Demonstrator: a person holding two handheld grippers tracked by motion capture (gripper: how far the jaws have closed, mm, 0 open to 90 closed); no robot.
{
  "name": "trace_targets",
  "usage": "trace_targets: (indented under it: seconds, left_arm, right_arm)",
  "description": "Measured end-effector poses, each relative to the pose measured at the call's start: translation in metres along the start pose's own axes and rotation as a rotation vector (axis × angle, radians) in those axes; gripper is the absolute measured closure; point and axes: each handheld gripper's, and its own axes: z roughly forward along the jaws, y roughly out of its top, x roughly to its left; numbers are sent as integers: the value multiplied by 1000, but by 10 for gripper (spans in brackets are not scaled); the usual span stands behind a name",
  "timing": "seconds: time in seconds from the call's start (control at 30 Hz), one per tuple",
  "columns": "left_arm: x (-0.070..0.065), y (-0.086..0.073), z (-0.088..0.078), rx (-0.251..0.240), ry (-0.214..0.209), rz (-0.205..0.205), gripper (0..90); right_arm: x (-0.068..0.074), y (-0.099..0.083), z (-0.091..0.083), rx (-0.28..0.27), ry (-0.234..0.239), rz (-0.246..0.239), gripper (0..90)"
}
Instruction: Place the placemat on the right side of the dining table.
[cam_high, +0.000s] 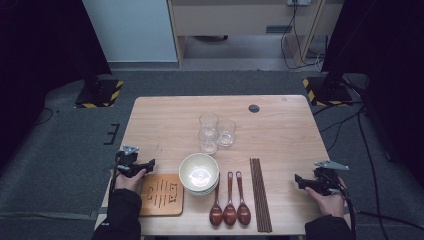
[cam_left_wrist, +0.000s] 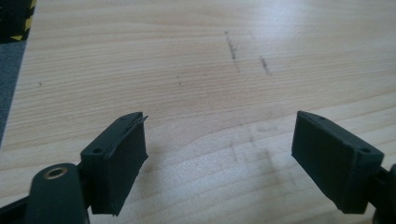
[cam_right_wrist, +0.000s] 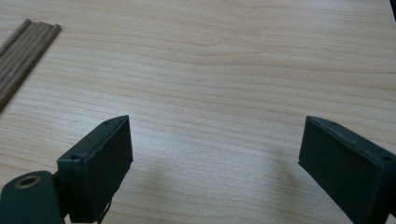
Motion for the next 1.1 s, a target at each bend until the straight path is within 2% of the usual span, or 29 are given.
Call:
trace_targets:
  seconds: [0.07,0.2,0.3,0.4,0.5,0.77,0.83,0.93,1.1]
  left_arm:
    - [-1,0,-5,-4,-15,-11,174]
    - [-8,-5,-21,-54,-56,-22,206]
    - [-11,-6,-26,-72,-70,-30,212]
    - [-16,-8,-38,-96,-88,-20,220]
    - [-17,-12,-44,-103,-86,-16,222]
    - [-20,-24,-53,-74,-86,7,208]
    - [-22,-27,-53,-59,-85,11,202]
    - [-27,-31,-52,-32,-93,29,184]
    - [-32,-34,-50,-11,-98,45,166]
  right_arm:
    - [3,0,-2,-8,6,-11,100]
    - [9,1,-7,-20,13,-16,114]
    - [11,1,-11,-26,14,-18,119]
    - [15,1,-17,-37,20,-19,127]
    - [17,2,-18,-45,22,-26,127]
    - [21,1,-18,-35,20,-34,126]
    - [22,1,-17,-33,19,-31,126]
    - [24,0,-17,-24,7,-52,126]
    - [26,0,-16,-12,2,-60,119]
